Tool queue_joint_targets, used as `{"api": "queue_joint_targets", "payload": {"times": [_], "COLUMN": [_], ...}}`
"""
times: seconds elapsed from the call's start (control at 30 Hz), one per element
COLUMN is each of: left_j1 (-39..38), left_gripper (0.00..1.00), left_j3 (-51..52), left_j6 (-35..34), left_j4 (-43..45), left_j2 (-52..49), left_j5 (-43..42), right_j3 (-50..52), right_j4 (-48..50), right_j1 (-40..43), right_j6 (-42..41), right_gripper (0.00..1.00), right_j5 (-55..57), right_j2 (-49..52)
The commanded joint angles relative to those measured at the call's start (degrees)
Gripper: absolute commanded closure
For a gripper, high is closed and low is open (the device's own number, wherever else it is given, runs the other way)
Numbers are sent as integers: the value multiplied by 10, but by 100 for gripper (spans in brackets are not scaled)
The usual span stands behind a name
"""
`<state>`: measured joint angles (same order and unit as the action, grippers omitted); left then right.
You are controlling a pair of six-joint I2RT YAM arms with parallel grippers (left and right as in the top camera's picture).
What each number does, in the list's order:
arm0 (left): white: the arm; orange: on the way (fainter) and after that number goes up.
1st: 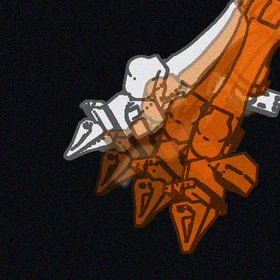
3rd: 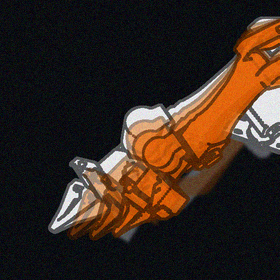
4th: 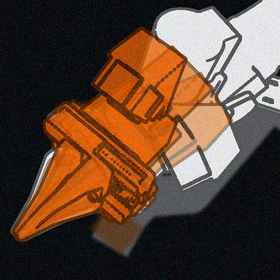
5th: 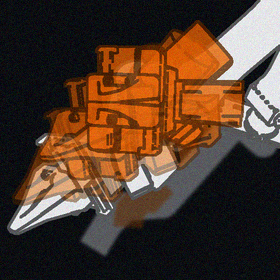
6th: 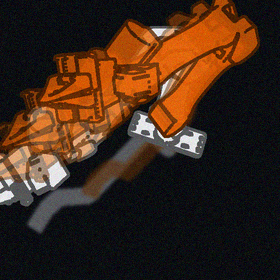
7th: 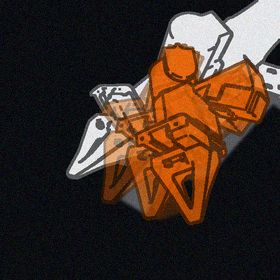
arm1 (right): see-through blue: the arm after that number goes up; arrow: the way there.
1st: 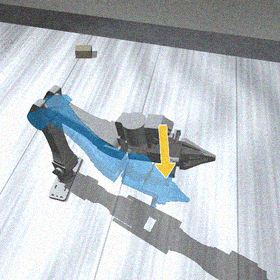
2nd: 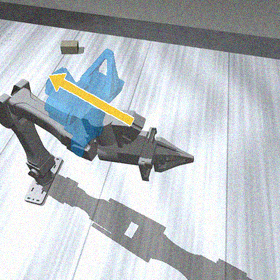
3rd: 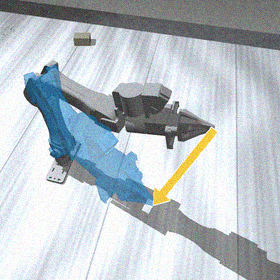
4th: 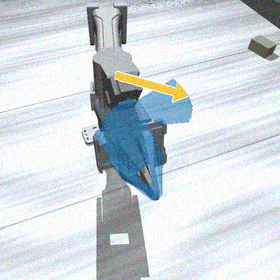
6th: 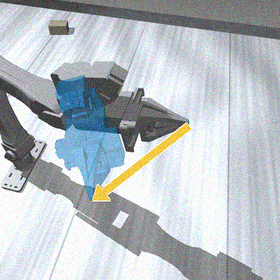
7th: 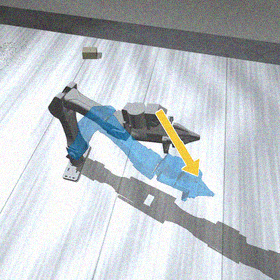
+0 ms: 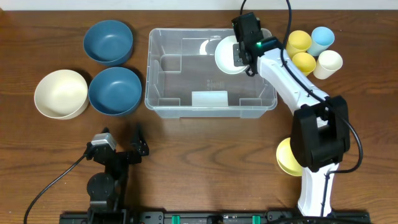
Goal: Pack container
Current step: 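Lower the white bowl into the container and release it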
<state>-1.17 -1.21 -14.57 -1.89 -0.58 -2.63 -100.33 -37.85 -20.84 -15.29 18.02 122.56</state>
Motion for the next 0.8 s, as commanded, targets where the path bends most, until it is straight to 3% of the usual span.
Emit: {"api": "queue_joint_targets", "payload": {"times": [0.0, 0.3, 0.37, 0.47, 0.77], "left_j1": [1, 1, 1, 1, 1], "left_gripper": [2, 2, 2, 2, 2], "left_j3": [10, 10, 10, 10, 10], "left_j6": [9, 9, 9, 9, 9], "left_j4": [-21, -21, -21, -21, -21], "left_j2": [3, 3, 3, 3, 3], "left_j5": [7, 7, 7, 7, 7], "right_j3": [-2, -2, -2, -2, -16], "right_j4": [1, 0, 0, 1, -3], "right_j1": [3, 7, 8, 8, 5], "right_j6": [-10, -10, -10, -9, 0], "right_gripper": [99, 97, 75, 63, 57], "right_j5": [10, 10, 11, 11, 8], "right_j2": [16, 41, 41, 41, 30]}}
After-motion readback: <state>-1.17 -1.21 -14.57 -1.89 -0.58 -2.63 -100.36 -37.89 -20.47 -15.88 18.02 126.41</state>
